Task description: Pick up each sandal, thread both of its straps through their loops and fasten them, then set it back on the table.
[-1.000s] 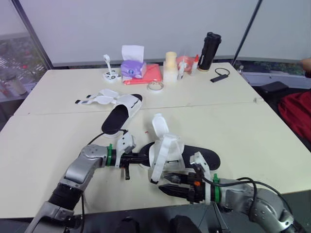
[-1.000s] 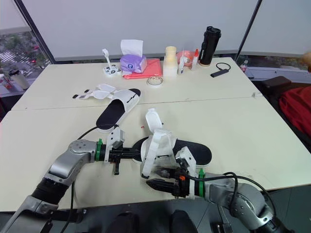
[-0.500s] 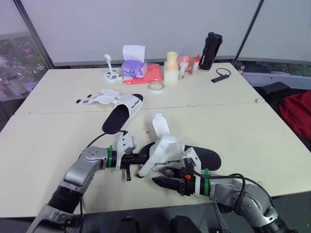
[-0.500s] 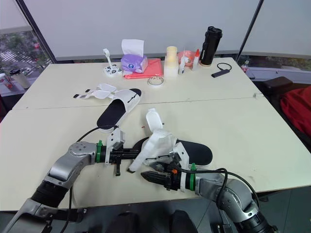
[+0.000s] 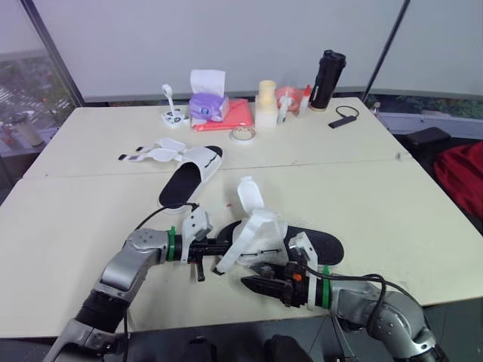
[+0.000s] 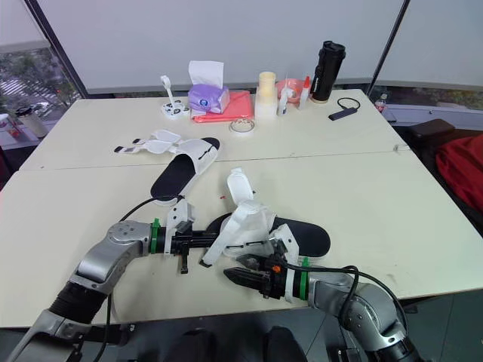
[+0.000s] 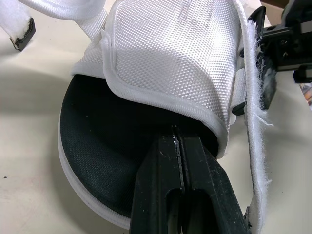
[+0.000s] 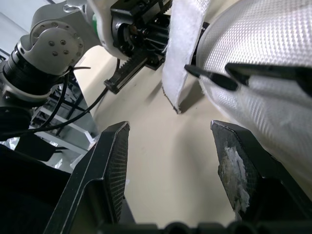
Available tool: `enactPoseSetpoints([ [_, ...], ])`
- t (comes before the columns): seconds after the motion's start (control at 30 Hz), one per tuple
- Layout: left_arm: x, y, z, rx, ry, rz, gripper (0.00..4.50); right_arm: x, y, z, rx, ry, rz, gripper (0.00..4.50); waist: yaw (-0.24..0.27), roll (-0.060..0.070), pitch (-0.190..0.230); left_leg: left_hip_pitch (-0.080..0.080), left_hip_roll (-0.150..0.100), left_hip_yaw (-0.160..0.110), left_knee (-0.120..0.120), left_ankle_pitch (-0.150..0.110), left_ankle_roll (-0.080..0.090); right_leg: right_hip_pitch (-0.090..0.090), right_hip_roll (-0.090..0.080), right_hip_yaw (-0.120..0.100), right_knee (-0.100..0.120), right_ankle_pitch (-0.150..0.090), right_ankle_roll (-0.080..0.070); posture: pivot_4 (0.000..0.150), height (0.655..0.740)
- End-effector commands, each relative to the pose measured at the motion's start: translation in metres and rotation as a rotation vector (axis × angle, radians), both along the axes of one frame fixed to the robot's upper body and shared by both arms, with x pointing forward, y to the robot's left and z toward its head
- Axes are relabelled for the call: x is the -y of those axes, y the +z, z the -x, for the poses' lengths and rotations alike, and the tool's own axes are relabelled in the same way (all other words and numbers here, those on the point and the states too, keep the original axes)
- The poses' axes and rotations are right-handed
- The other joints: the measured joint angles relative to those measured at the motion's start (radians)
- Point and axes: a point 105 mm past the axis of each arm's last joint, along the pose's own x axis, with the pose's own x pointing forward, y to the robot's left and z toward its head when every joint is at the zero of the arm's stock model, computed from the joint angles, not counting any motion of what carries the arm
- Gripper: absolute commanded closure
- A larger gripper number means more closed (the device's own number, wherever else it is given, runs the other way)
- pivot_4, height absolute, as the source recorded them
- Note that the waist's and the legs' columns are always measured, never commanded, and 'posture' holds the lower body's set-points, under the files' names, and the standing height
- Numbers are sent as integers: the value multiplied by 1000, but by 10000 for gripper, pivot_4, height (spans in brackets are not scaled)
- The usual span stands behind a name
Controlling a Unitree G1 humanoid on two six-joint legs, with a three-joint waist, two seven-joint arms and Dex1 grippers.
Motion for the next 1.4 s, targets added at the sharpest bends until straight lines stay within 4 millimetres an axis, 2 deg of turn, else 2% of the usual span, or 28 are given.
enactPoseSetpoints([
  [0.03, -3, 1, 4, -17, -21, -20, 45000, -9, 7, -3, 29, 31, -25, 17158, -1, 0, 0, 0, 0, 0, 0, 0, 0, 0, 0, 0, 0, 0, 0, 1500, 7400],
  [0.37, -12, 9, 25, -83, -94, -44, 45000, -24, 9, 0, 8, 64, -71, 17158, -6, 0, 0, -4, 1, 0, -1, 0, 0, -4, 1, 0, 0, 0, 0, 1500, 7400],
  [0.53, -7, 7, 25, -80, -94, -43, 45000, -35, 16, -9, 27, 59, -92, 17158, -4, 0, 0, -7, 1, 0, 0, 0, 0, -7, 1, 0, 0, 0, 0, 1500, 7400],
  [0.7, -5, 5, 27, -78, -108, -53, 45000, -37, 17, -9, 26, 55, -93, 17158, -3, 0, 0, -13, 0, -1, 1, 0, 0, -13, 0, -1, 1, 0, 0, 1500, 7400],
  [1.13, -26, 12, -18, 13, 32, -54, 45000, -32, 14, -12, 0, 16, -104, 17158, -3, 0, 0, -13, 0, -1, 2, 0, 0, -13, 0, -1, 2, 1, 0, 1500, 7400],
  [1.27, -29, 12, -22, 10, 27, -60, 45000, -32, 15, -12, 3, 16, -105, 17158, -4, 0, 0, -13, 0, -1, 1, 0, 0, -13, 0, -1, 2, 1, 0, 1500, 7400],
  [1.33, -28, 10, -19, -5, 4, -66, 45000, -31, 15, -14, 3, 8, -103, 17158, -4, 0, 0, -13, 0, -1, 1, 0, 0, -13, 0, -2, 2, 1, 0, 1500, 7400],
  [1.4, -25, 6, -5, -50, -53, -71, 45000, -29, 14, -15, 10, -11, -93, 17158, -5, 0, 0, -13, 0, -1, 1, 0, 0, -13, 0, -2, 2, 1, 0, 1500, 7400],
])
